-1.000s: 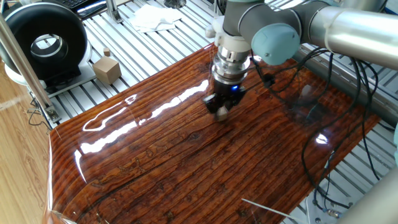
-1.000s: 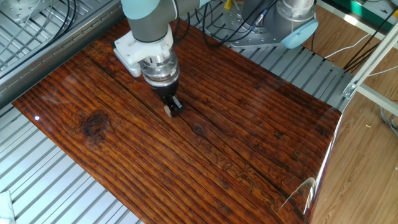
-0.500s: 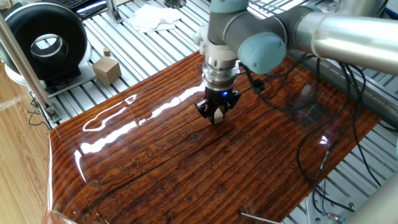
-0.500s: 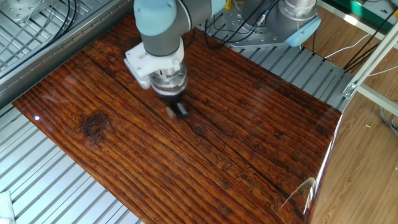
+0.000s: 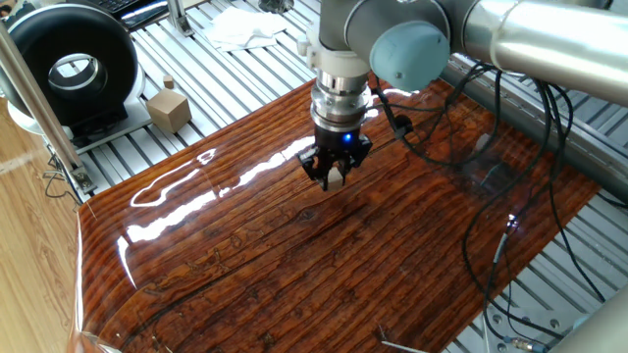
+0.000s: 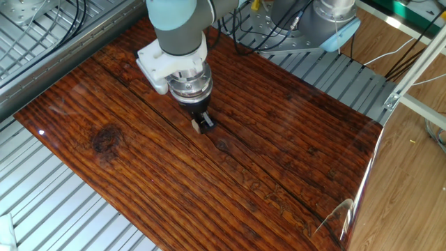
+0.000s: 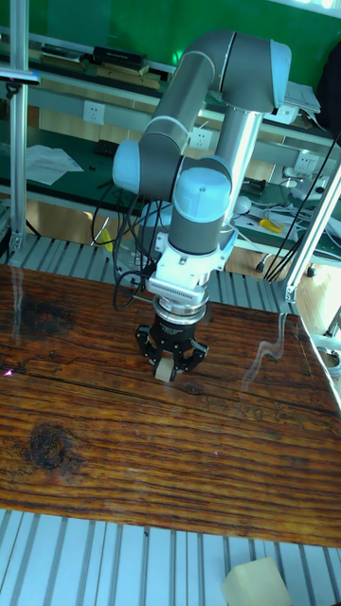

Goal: Hold a small block with the gripper and sweep it from left to right on the table

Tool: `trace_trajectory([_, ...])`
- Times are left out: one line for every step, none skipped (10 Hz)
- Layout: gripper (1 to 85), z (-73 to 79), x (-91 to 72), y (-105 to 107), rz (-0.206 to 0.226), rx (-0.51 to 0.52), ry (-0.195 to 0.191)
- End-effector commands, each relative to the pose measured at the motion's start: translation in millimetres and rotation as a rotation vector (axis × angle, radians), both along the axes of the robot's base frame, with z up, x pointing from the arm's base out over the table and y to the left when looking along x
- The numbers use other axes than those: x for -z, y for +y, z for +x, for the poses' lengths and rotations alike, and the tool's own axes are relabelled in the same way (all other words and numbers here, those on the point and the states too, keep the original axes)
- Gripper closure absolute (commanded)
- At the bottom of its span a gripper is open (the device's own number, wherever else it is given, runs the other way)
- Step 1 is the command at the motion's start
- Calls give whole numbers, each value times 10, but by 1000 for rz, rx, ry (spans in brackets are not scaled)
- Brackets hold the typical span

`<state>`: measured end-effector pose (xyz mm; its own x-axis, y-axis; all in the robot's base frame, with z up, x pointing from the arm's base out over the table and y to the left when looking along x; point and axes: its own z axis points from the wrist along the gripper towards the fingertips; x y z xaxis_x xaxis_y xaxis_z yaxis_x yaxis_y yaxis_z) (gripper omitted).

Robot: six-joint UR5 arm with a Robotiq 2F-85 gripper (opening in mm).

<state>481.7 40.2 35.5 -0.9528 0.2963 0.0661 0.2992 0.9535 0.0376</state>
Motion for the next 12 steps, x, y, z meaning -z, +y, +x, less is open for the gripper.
trace_trajectory([847,60,-70,22,18,-13,-6])
trace_trajectory([847,83,-38,-12,21,-25,-13])
trace_trajectory([847,114,-3,-70,21,-43,-21])
trace_trajectory([847,133,33,-119,21,-61,-27])
trace_trajectory([847,151,50,-123,30,-80,-34])
trace_trajectory([847,154,48,-101,39,-94,-37])
trace_trajectory([847,152,58,-134,27,-109,-38])
trace_trajectory([847,135,88,-203,5,-119,-34])
trace_trajectory([847,108,164,-282,-13,-142,-40])
trace_trajectory([847,139,240,-279,-2,-169,-75])
trace_trajectory([847,115,275,-355,-37,-201,-92])
trace_trajectory([847,74,281,-314,-31,-216,-94])
